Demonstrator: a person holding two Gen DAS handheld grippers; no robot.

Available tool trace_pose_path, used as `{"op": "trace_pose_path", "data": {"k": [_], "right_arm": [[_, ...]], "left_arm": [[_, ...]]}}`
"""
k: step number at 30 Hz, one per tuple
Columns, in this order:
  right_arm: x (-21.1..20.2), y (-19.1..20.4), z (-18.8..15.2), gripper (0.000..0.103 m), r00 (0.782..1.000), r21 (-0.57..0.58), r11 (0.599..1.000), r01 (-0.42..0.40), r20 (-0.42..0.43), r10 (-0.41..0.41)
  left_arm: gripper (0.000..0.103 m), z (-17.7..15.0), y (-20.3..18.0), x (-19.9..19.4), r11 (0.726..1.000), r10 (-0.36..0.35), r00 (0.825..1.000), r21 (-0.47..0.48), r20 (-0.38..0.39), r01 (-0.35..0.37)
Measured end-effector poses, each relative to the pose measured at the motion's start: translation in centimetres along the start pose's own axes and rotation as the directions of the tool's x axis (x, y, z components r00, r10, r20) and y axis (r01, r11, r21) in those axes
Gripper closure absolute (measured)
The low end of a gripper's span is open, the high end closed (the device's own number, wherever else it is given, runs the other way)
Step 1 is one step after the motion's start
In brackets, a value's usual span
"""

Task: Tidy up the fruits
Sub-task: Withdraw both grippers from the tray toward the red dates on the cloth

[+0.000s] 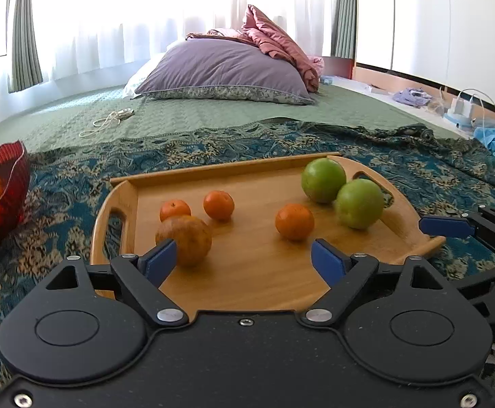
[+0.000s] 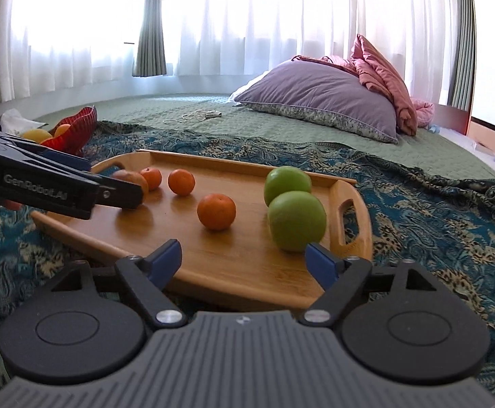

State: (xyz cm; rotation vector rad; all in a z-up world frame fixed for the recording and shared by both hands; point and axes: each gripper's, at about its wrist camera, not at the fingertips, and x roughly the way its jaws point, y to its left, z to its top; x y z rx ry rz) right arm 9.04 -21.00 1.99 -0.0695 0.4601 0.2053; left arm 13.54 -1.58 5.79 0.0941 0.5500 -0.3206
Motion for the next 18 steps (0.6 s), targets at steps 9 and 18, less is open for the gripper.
{"op": "trace_pose_path", "data": {"k": [9,18], "right_arm": [[-1.4,-1.0,-1.9,0.01,0.999,-0.008,1.0,0.029,-0.017,-0.029],[-2.3,-0.9,-3.6,0.01,0.998,-0.087,0.995,0.053,-0.041,-0.056]], "left_arm": [[0.012,-2.3,-0.7,-2.4,1.0,-0.024,1.0,-0.002,0.011,0.024],[0.008,-5.1,-2.5,-3.6,0.998,-0.031,1.0,0.053,-0.002,0.032]]}}
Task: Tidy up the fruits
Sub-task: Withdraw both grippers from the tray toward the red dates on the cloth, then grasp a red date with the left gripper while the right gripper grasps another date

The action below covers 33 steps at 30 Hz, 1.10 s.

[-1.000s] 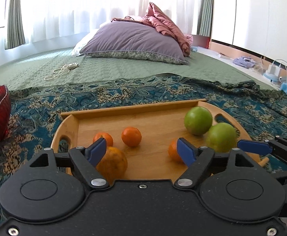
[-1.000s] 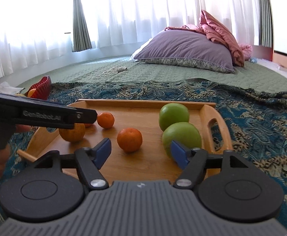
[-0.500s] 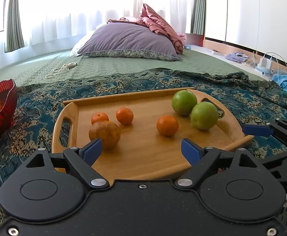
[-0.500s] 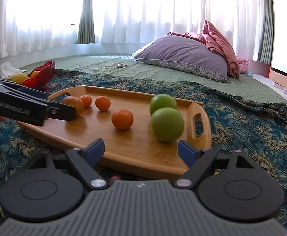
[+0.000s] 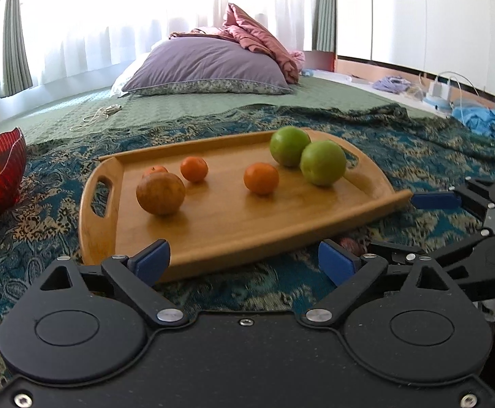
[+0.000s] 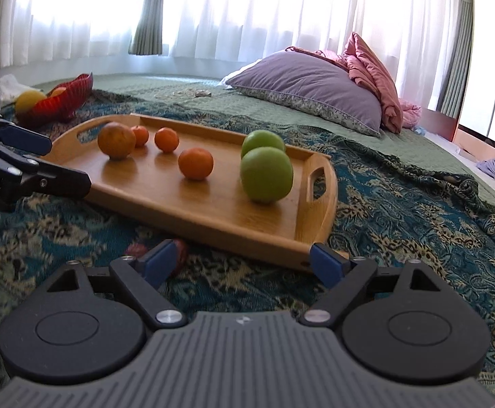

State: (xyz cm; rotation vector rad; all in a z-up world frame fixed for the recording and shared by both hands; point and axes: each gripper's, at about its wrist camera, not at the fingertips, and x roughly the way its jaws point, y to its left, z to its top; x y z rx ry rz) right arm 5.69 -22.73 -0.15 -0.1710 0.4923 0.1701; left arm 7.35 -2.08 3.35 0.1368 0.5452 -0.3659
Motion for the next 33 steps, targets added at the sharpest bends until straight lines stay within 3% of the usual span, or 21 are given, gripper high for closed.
{"op": "trace_pose_path", "data": {"k": [13,22,27,33], "right_arm": [[-0.1,1.0,-0.8,0.01,0.999,-0.056,0.998,-0.041,-0.015,0.04],[0.1,1.2,-1.2,0.01,0.999,-0.061,0.997,-0.051,-0.019,0.05],[0.3,1.2,-1.3,0.01,0.998,-0.065,0.996,-0.058,-0.023,0.056],[0.5,0.9,-1.4,0.01,0.998,-0.05,0.997,-0.064,-0.031,0.063]], "left_arm": [[0.012,-1.0,-2.5,1.4,0.996,-0.08,0.995,0.027,-0.056,0.082],[0.035,-0.9,-3.2,2.4,0.991,-0.136,0.987,0.006,-0.089,0.137],[0.053,-0.7,-3.3,3.0,0.985,-0.174,0.979,-0.018,-0.104,0.173],[0.06,-0.7,-3.5,3.7,0.982,-0.187,0.975,-0.04,-0.12,0.184]]}}
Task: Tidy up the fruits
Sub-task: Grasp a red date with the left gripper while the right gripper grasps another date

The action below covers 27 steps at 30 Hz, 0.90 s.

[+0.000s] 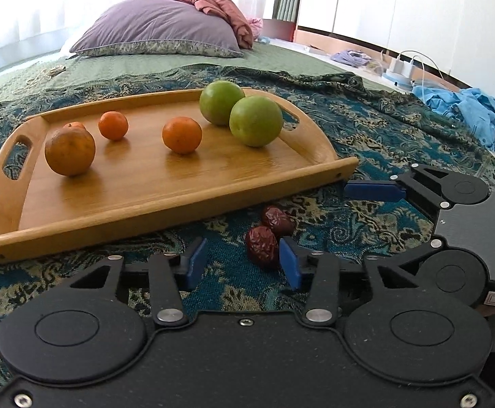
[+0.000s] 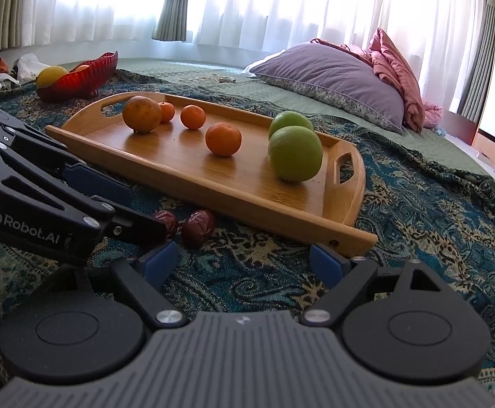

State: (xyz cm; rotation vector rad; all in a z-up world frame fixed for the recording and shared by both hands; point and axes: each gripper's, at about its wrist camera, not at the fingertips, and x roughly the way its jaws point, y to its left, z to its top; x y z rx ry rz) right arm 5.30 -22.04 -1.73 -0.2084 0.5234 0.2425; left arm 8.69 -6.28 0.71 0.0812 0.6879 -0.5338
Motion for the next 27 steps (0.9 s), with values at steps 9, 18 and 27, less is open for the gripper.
{"op": "trace_pose_path", "data": {"k": [9,18,27], "right_arm": [[0.2,-0.3,-0.1,0.01,1.0,0.016,1.0,-0.011,0.0,0.011],[0.0,-0.2,0.3,0.011,1.0,0.027,1.0,-0.003,-0.003,0.003],[0.8,0.3,1.0,0.012,1.0,0.07,0.998,-0.002,-0.021,0.004]], "left_arm": [[0.079,0.2,0.1,0.4,0.999,-0.032,0.999,-0.025,-0.005,0.032],[0.084,0.4,-0.1,0.2,0.998,0.057,0.997,-0.037,0.046,-0.056],[0.083,0.2,1.5,0.8,0.992,0.065,0.998,-0.108,0.022,-0.062]]}}
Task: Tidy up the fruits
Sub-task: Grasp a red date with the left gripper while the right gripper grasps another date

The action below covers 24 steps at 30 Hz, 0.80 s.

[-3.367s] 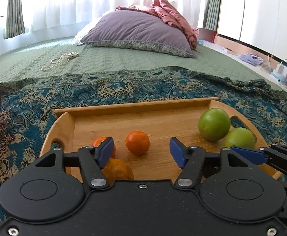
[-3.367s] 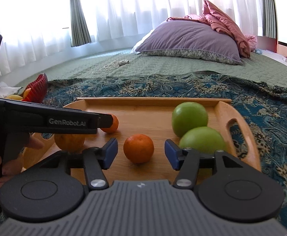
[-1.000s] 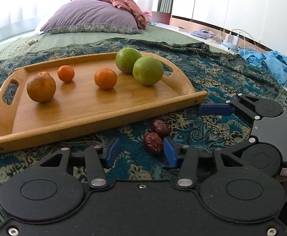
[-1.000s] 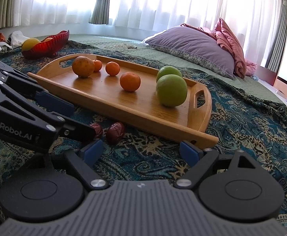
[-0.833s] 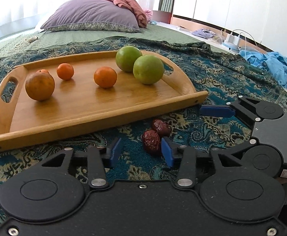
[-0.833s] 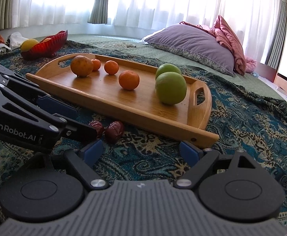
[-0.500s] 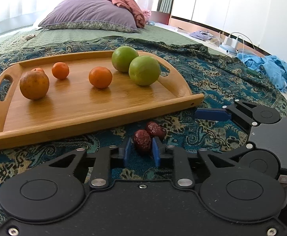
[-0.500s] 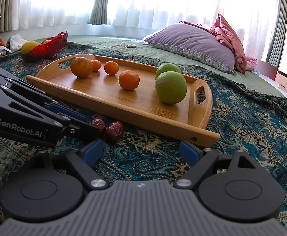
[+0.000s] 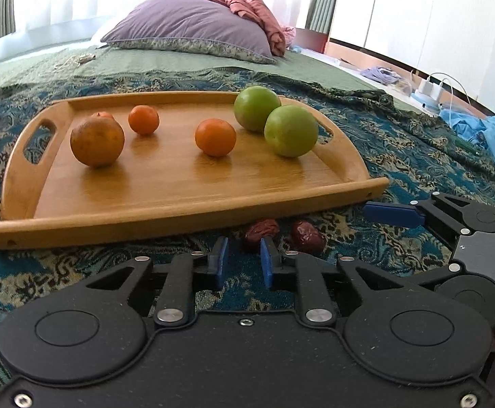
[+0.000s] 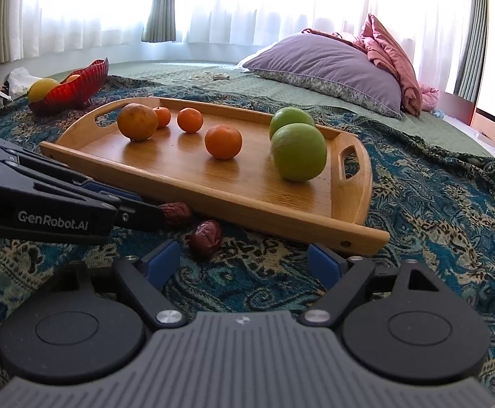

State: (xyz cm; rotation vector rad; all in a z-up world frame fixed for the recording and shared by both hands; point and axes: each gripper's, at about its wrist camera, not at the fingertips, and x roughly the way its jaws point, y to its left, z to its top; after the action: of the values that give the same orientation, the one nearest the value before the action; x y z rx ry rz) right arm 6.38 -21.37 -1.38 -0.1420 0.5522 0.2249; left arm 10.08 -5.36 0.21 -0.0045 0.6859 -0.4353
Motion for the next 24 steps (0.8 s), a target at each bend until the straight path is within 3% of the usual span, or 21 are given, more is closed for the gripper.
{"op": "trace_pose_path", "data": {"k": [10,24], "right_arm": [[0.2,0.1,-0.1,0.017,1.0,0.028,1.0,0.013,0.002,-0.013],[-0.2,-0.1,-0.6,0.024,0.999,0.061,0.998,0.034,0.037,-0.036]], "left_arm": [[0.08,0.5,-0.4,1.3,0.998,-0.048,0.999,-0.042,-0.011,0.047],[0.084,0.4,-0.7,0.6,0.999,0.017,0.999,-0.047,0.034,-0.015]]}}
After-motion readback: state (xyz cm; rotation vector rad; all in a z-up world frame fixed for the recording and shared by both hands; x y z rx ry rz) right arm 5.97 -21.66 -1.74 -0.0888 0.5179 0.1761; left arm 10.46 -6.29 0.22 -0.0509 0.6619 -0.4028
